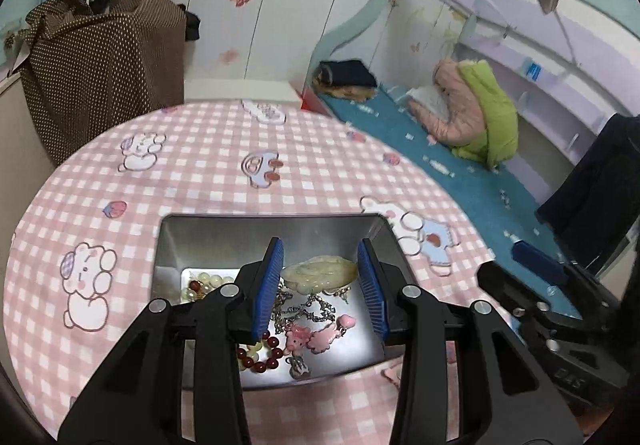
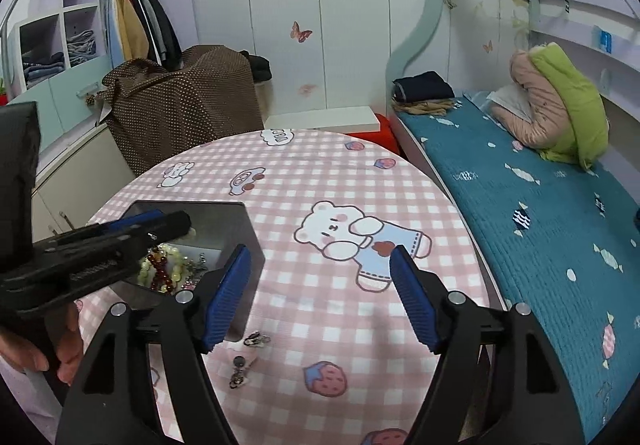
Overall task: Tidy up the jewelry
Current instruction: 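Withdraw both tools toward the remaining small silver earrings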
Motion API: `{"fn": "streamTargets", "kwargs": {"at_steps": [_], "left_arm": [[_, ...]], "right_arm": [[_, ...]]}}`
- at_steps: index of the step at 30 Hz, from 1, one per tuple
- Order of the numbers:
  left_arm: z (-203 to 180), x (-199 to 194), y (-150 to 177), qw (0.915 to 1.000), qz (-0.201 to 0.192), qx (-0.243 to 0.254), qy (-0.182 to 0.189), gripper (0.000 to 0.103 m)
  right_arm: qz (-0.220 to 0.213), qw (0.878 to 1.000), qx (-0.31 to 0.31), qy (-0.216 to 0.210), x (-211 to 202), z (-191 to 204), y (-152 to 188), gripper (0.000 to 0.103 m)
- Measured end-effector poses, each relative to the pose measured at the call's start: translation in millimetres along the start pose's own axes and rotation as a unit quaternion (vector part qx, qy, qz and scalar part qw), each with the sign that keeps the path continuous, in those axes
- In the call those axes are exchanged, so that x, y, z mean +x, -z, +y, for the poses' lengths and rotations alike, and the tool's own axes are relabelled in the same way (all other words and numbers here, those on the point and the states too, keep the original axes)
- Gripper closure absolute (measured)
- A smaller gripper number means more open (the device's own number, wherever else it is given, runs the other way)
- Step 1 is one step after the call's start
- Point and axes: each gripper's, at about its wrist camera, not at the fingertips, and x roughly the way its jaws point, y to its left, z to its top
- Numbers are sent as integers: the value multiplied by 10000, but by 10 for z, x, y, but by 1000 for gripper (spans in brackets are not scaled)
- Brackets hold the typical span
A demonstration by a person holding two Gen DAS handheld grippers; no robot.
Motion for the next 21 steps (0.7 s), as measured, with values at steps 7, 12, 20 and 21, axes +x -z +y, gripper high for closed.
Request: {"fn": "streamTargets", "kwargs": {"at_steps": [7,12,20,21], "left_arm": [[57,277,59,9985,395,-76,-378,64],[44,378,53,9971,463,-19,-611,64],[-5,313,21,9973,376,82,-630,44],[-20,297,21,9973,366,104,-632,43]], "right_arm": [[97,9999,64,-81,73,-58,45,34],[179,9997,90,-111,122,-70,65,34],[196,9997,125,-29,116,-90,73,29],[199,9997,142,-23,113,-100,68,29]]}}
